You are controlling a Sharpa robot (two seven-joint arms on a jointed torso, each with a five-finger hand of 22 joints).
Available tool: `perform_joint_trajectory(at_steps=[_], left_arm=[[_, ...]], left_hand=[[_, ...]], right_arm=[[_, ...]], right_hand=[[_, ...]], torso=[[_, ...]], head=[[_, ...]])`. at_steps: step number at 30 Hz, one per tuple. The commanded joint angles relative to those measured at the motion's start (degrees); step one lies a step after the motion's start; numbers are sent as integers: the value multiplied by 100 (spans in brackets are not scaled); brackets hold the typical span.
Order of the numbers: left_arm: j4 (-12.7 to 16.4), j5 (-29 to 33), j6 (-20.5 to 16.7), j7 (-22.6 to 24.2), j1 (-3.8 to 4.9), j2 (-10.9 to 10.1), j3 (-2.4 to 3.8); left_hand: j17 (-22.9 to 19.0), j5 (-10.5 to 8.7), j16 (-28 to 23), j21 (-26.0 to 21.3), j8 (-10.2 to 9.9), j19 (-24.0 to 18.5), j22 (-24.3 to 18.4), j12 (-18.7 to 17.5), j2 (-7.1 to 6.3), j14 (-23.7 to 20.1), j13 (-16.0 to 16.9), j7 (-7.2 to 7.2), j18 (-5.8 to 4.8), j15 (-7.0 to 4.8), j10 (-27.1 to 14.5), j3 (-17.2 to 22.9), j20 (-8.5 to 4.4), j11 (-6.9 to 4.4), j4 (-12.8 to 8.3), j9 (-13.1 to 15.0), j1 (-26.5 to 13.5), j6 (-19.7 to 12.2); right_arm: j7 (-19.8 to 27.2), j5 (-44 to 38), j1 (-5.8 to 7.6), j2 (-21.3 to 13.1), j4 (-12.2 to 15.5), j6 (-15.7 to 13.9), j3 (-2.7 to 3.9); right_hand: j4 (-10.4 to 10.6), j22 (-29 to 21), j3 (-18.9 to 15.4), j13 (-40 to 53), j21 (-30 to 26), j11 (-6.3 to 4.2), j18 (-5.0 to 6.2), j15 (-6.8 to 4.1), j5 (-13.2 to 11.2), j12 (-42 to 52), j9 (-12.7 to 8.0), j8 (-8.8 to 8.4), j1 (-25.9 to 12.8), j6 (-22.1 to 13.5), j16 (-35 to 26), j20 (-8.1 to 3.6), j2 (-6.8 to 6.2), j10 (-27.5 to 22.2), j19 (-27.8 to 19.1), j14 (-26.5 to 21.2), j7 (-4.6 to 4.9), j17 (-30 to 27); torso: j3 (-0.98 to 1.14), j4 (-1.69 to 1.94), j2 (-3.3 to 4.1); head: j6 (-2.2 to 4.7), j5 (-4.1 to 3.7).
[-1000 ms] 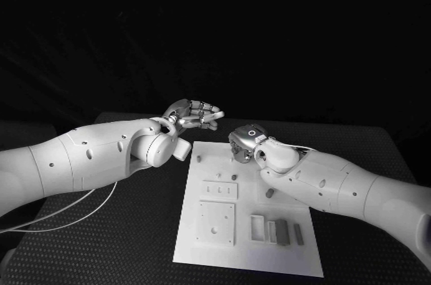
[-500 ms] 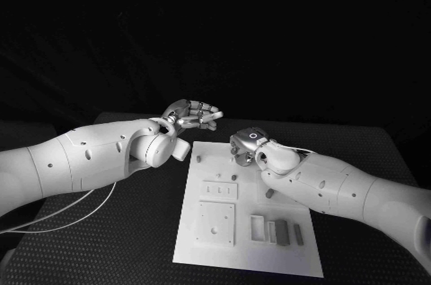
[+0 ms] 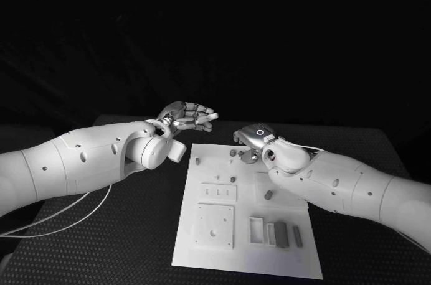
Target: Assemble the parts on the task board
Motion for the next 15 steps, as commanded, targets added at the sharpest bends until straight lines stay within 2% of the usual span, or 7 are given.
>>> perform_joint_trajectory(at_steps=[1,3,6,9,12,15], left_arm=[[-38,13,-5,98,9,-1,5],[-75,13,-96,162,8,7,4],[-122,14,-121,229,6,1,4],[-166,23,-75,259,4,-13,3],[-195,23,-100,261,-3,-34,1],[-221,23,-134,255,-20,-49,0]], left_hand=[[-10,-20,19,-19,10,16,8,8,18,15,-9,-19,63,18,44,-20,13,-1,-1,4,19,27],[-12,-20,25,-19,17,23,11,24,25,23,-10,-26,66,15,79,-15,11,-11,-2,7,32,40],[-3,-8,85,16,135,107,33,191,47,122,44,37,88,-24,421,90,-15,-62,-5,51,229,273],[-8,-9,97,20,155,133,38,209,39,142,44,34,84,-35,490,122,-25,-83,-3,52,253,331],[-14,-11,103,16,179,143,39,220,34,151,42,40,76,-41,543,129,-31,-96,-2,56,241,395],[-10,-11,144,36,222,203,52,407,42,220,127,63,83,-67,928,148,-57,-147,-4,65,248,510]], right_arm=[[63,216,89,-196,244,-290,51],[90,380,146,-408,450,-168,74],[122,445,204,-658,663,-73,95],[179,564,285,-1082,995,218,155],[293,551,344,-1473,1259,659,188],[410,605,377,-1702,1341,921,188]], right_hand=[[51,136,-2,-3,47,-16,122,14,-3,50,15,37,13,48,63,-28,-51,-1,-2,56,-2,20],[67,141,-20,15,97,-46,122,-14,-3,98,20,57,20,74,139,-46,-48,97,35,111,-24,47],[80,142,-63,83,153,-113,122,-77,-5,215,46,115,2,158,223,-62,-39,321,41,119,-95,80],[93,138,-100,159,187,-174,122,-133,-4,298,65,145,-23,195,263,-65,-68,475,17,88,-102,88],[86,134,-151,226,194,-201,122,-157,-4,334,107,207,-68,288,276,-53,-174,532,-42,22,-103,87],[83,131,-182,262,183,-189,119,-145,-5,316,128,217,-121,292,284,-27,-249,493,-116,-62,-122,89]], torso=[[5,-24,-14],[6,-51,-31],[5,-84,-55],[14,-134,-88],[12,-164,-110],[13,-187,-127]], head=[[56,-39],[76,-58],[88,-56],[93,-65],[95,-74],[103,-90]])
